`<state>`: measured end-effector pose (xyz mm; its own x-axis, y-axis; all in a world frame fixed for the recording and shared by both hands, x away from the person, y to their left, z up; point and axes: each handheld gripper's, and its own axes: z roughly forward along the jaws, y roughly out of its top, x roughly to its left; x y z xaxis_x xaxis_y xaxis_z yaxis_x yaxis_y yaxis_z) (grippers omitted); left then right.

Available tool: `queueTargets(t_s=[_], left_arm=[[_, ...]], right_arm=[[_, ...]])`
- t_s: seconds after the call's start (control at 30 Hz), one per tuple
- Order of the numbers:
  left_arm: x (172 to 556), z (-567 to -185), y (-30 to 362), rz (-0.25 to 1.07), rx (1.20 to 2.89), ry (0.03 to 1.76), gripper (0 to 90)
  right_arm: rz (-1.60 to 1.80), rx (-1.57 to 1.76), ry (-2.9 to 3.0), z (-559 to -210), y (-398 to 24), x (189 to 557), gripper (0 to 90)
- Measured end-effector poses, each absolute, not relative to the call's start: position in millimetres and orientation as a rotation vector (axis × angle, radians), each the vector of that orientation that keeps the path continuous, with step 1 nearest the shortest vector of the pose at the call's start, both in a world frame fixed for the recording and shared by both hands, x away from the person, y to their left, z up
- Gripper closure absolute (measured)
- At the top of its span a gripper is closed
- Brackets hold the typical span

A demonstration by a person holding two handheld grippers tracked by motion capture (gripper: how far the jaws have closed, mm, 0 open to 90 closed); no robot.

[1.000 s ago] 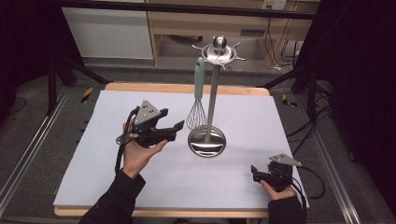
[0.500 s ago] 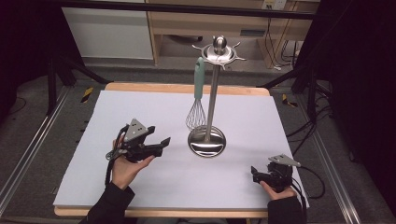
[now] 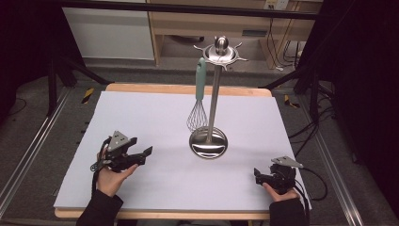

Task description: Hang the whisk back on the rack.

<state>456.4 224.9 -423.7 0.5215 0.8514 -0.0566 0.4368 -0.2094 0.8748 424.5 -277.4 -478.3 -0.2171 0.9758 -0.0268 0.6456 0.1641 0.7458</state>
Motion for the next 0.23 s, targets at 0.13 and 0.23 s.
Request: queueTargets(t_s=[0.13,0.23], left_arm=[[456.6,-432.6,238.4,0.581,1.831,1.117,27.9],[454.7,-436.7,247.3,0.595,1.828,1.144,27.4]], right_arm=[[0.833,1.541,1.931,-479.6,-279.0,424.5,9.9],[0.829,1.549,1.926,-479.8,-280.1,424.5,9.9]])
